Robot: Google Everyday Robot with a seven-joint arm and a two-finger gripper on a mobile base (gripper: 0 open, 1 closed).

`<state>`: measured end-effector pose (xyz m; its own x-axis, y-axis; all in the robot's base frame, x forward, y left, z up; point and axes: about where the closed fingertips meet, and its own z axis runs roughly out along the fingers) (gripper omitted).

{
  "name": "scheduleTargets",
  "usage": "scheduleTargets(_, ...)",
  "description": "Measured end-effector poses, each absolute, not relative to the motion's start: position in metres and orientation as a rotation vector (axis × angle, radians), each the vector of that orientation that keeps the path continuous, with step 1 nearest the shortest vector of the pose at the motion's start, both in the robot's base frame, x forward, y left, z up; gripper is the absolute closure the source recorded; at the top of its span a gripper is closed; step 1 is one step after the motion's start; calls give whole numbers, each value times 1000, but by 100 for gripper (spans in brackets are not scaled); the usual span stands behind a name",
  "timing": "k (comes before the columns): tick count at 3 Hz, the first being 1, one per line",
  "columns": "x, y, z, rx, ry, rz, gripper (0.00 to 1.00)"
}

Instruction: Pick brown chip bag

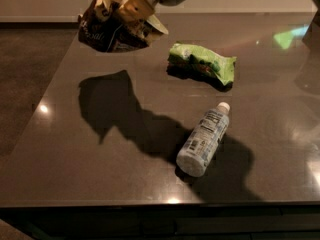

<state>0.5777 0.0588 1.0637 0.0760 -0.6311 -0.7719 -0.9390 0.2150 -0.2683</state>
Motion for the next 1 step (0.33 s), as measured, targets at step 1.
scheduleTargets(1, 576, 57, 1068, -1496, 1631, 463, 100)
